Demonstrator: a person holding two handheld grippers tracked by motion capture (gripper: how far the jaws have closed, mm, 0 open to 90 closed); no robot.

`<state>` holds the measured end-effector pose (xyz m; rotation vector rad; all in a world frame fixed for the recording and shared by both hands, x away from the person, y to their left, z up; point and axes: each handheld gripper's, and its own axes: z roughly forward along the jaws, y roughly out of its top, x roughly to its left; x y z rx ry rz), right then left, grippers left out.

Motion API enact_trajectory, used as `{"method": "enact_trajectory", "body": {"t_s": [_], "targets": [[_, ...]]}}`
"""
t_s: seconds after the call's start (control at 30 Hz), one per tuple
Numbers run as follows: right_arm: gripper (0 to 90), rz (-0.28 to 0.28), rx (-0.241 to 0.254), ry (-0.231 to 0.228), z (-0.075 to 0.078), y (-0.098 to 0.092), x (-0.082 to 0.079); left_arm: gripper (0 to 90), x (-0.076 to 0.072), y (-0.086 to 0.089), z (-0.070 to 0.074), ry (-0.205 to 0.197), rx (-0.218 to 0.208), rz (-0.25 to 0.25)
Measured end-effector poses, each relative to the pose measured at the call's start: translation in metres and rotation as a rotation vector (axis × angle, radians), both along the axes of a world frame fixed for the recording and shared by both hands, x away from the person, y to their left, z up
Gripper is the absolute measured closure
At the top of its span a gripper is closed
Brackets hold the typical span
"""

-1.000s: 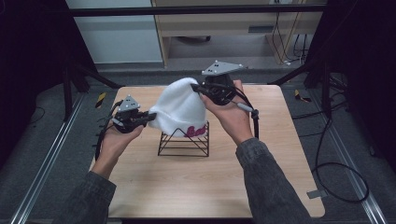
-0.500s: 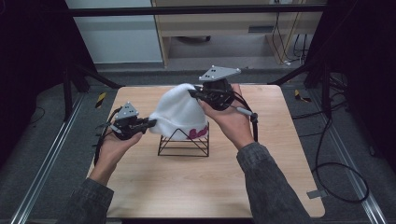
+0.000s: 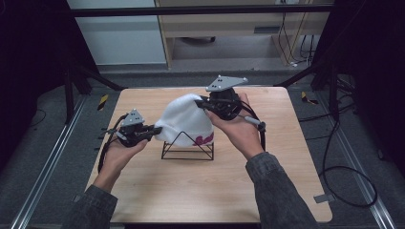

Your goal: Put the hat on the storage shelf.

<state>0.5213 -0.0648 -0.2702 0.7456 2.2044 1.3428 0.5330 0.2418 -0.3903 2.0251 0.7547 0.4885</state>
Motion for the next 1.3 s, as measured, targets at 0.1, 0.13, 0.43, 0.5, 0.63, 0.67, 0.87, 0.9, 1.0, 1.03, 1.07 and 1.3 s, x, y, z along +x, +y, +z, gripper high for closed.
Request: {"method": "enact_trajectory", "body": {"t_s": [0.1, 0.13, 0.43, 0.5, 0.63, 0.67, 0.87, 0.9, 1.0, 1.03, 1.07, 1.3], "targets": [[83.2, -0.002, -0.022, 0.015, -0.006, -0.001, 0.002, 81.0, 0.000, -0.001, -0.007, 0.009, 0.002, 0.000], [83.2, -0.001, -0.022, 0.018, -0.007, -0.001, 0.002, 81.1, 0.000, -0.001, -0.009, 0.011, 0.004, -0.002], [83.1, 0.016, -0.035, 0.034, -0.015, 0.003, -0.001, 81.5, -0.002, 0.000, -0.015, 0.020, 0.011, 0.003], [83.1, 0.017, -0.034, 0.038, -0.016, 0.003, 0.000, 81.6, -0.003, -0.001, -0.015, 0.020, 0.007, 0.004], [83.1, 0.016, -0.036, 0.045, -0.017, 0.003, 0.001, 81.6, -0.002, 0.000, -0.016, 0.024, 0.010, 0.001], [83.1, 0.016, -0.034, 0.051, -0.018, 0.003, 0.002, 81.6, -0.002, 0.000, -0.016, 0.028, 0.011, 0.002], [83.0, 0.017, -0.041, 0.069, -0.023, 0.004, 0.002, 81.7, -0.004, 0.001, -0.022, 0.035, 0.004, 0.004], [83.0, 0.022, -0.042, 0.070, -0.024, 0.005, 0.002, 81.8, -0.004, 0.001, -0.024, 0.039, 0.006, 0.004], [82.9, 0.030, -0.056, 0.085, -0.027, 0.009, 0.002, 81.9, -0.003, 0.003, -0.028, 0.049, 0.009, 0.009], [82.9, 0.030, -0.056, 0.085, -0.027, 0.009, 0.002, 81.9, -0.003, 0.003, -0.028, 0.049, 0.009, 0.009], [82.8, 0.032, -0.059, 0.086, -0.028, 0.009, 0.002, 81.9, -0.003, 0.003, -0.028, 0.048, 0.015, 0.010], [83.1, 0.034, -0.083, 0.109, -0.032, 0.015, 0.005, 82.0, -0.004, 0.005, -0.036, 0.065, 0.017, 0.003]]}}
